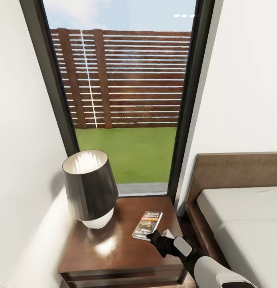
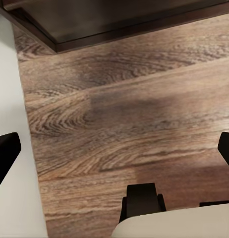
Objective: In the bedroom, move the book from the bed onto either nightstand, and place the two sandals side by side next to the bed.
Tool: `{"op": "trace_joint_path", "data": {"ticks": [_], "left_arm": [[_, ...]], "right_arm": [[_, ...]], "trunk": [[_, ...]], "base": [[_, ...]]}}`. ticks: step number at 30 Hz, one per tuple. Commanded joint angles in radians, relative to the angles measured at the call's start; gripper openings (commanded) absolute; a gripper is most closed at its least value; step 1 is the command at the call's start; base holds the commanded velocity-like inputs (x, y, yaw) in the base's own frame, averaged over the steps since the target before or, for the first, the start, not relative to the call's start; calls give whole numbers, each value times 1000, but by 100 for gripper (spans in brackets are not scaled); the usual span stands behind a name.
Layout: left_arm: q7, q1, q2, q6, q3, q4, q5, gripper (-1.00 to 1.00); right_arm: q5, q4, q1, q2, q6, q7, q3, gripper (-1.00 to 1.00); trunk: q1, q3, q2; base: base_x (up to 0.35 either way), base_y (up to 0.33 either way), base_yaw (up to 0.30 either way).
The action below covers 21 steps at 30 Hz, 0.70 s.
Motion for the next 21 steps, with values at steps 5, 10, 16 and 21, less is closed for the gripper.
{"op": "trace_joint_path", "data": {"ticks": [5,10,16,21], "left_arm": [[4,-1,1,-3,-9,0,10,100],[4,-1,1,-3,-9,-1,10,100],[4,-1,1,-3,-9,-1,10,100],[4,-1,1,-3,-9,-2,10,100]], "right_arm": [[-7,0,0,0,3,-2,0,-100],[-8,-1,-1,0,3,-19,0,-100],[-9,-1,-1,0,3,-37,0,-100],[-10,-2,-1,0,3,-43,0,-100]], "trunk": [[19,-17,-36],[19,-17,-36],[19,-17,-36],[31,-26,-57]], "base": [[0,0,0],[0,0,0],[0,0,0],[0,0,0]]}}
